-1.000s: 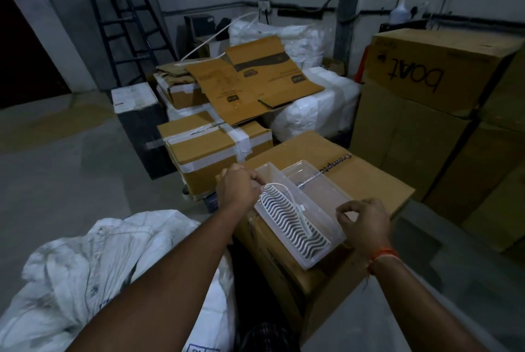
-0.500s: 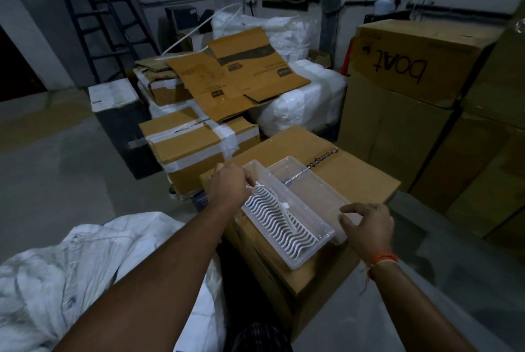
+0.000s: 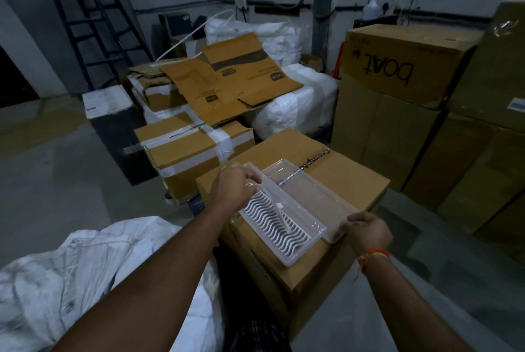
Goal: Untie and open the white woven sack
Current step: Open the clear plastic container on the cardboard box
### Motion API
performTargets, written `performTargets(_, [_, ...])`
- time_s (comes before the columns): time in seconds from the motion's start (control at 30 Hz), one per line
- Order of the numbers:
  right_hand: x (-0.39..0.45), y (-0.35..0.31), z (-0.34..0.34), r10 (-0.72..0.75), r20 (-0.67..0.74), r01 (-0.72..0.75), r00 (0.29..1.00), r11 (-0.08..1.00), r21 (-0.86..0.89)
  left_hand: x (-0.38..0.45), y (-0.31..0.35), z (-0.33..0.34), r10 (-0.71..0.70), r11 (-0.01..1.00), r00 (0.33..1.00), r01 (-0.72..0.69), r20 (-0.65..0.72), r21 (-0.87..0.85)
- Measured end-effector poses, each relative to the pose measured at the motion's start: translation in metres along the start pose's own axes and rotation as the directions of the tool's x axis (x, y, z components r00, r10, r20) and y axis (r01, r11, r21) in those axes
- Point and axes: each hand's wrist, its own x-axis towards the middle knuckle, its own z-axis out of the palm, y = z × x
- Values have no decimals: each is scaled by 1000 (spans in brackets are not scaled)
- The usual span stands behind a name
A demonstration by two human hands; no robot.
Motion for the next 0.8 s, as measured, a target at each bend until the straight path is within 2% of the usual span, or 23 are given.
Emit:
performTargets(0.1, [-1,-5,-5,-41,-66,48,997,992,116,0,3,-1,7,995,1000,-5,18,-95])
performTargets(0.2, [-6,-14,-10,-160,-157,189,975,962,195,5,3,-3,-16,971,1000,13,-7,-237])
performTargets(0.3, [-13,-21,-15,-336,-134,356,932,917,180,11,2,-4,-92,897,996,82,-3,-434])
performTargets(0.4, [-27,-26,-22,-558,-123,568,821,819,79,16,3,-4,-191,765,981,170,34,-621])
performTargets(0.53, [-46,-33,-30,-715,-191,737,673,669,95,19,5,0,-329,565,937,295,117,-771])
performTargets(0.67, [-60,-38,-39,-791,-223,812,569,583,6,19,2,5,-395,476,902,362,172,-802])
performTargets(0.8, [-73,-38,-47,-829,-218,849,516,528,0,23,-3,9,-489,379,855,385,171,-842])
